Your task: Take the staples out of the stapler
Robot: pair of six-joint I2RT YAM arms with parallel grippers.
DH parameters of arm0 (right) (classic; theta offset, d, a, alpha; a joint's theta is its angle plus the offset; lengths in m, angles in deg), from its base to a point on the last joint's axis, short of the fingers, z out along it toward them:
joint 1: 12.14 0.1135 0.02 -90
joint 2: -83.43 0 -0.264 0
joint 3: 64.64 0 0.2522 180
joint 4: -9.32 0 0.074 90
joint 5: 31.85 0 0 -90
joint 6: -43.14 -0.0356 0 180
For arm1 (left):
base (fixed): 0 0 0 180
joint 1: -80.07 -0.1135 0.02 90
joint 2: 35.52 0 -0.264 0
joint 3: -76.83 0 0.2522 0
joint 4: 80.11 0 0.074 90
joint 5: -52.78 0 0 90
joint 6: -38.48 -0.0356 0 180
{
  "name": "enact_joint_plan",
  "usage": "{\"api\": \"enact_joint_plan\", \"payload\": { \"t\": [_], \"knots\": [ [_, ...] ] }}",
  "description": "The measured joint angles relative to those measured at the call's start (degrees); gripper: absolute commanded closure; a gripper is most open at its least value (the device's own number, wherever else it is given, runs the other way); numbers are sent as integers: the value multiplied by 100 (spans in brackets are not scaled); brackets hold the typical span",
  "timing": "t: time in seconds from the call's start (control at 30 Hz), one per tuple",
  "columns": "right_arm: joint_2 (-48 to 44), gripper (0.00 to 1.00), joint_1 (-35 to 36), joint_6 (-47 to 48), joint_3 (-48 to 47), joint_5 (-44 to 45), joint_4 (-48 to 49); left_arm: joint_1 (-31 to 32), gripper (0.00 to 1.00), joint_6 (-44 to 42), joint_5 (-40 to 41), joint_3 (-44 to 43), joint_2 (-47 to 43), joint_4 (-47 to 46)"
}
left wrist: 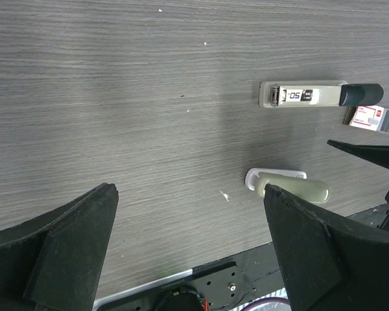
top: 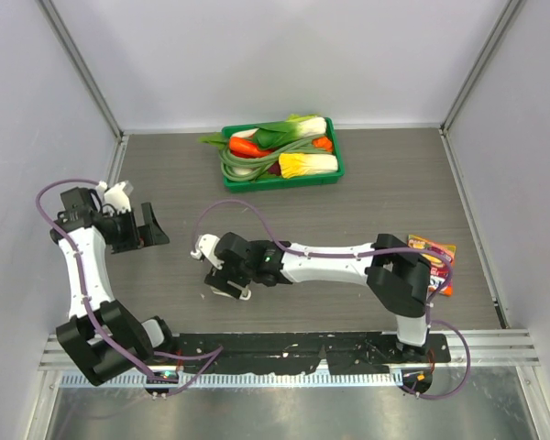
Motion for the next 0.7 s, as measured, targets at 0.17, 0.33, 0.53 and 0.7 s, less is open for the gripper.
{"api": "enact_joint_plan", "payload": {
  "t": [0.17, 0.33, 0.53, 0.7],
  "knots": [
    [-144, 22, 142, -13, 181, 39, 11, 0, 0, -42, 17, 59, -116, 0],
    [-164, 28, 166, -57, 299, 31, -9, 0, 0, -131, 17, 118, -256, 2],
    [-157, 42, 166, -114, 297, -92, -46, 0, 0, -155, 11, 136, -304, 2],
    [-44, 46, 184, -140, 177, -232, -181, 0, 0, -98, -7, 140, -306, -24]
  ]
}}
